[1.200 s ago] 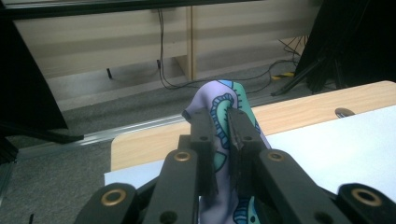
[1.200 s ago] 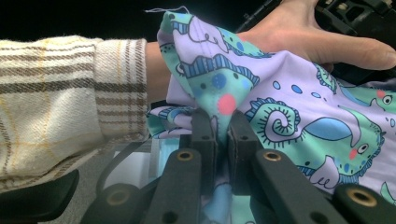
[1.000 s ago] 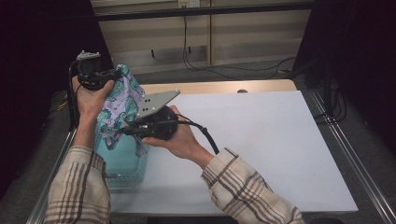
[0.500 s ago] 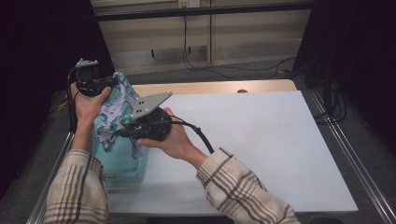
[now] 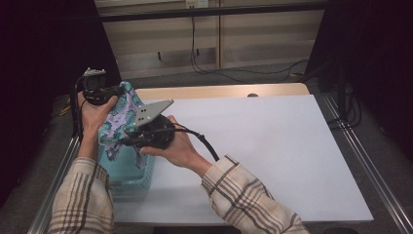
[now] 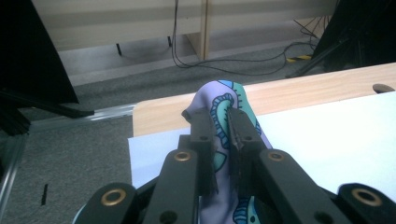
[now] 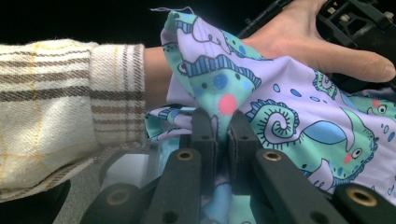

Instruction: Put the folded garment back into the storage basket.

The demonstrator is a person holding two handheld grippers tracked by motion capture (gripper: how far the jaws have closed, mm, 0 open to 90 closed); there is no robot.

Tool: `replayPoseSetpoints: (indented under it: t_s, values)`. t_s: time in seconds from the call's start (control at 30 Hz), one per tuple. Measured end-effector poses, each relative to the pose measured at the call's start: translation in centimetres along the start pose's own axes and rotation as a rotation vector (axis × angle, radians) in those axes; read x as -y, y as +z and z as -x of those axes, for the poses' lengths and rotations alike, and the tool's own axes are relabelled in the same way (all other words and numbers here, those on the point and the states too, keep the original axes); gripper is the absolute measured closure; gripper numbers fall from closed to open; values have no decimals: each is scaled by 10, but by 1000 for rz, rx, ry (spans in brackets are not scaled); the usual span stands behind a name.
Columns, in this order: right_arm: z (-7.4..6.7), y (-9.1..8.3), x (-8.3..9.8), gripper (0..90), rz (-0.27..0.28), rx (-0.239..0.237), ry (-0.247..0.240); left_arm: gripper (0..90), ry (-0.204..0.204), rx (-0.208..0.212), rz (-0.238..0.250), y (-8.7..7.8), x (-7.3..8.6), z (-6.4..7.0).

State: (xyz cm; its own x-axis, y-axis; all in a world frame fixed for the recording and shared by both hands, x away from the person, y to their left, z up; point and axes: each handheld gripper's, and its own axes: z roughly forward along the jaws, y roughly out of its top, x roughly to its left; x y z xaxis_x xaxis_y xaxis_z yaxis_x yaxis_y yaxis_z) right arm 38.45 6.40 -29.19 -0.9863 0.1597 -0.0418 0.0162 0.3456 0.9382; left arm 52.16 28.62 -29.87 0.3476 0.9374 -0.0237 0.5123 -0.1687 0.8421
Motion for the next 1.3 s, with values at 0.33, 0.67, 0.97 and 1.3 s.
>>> replayPoseSetpoints:
  t_s: [0.33, 0.67, 0.97, 1.3]
  values:
    - [3, 5, 7, 846, -16, 0, 14, 824, 11, 5, -11, 9, 4, 1]
    - [5, 15, 22, 846, -40, -12, 31, 824, 28, 1, -51, 19, 19, 1]
    - [5, 24, 30, 846, -51, -23, 42, 824, 22, 1, -79, 26, 33, -2]
    - [5, 32, 39, 846, -76, -30, 57, 823, 42, -13, -118, 35, 39, -1]
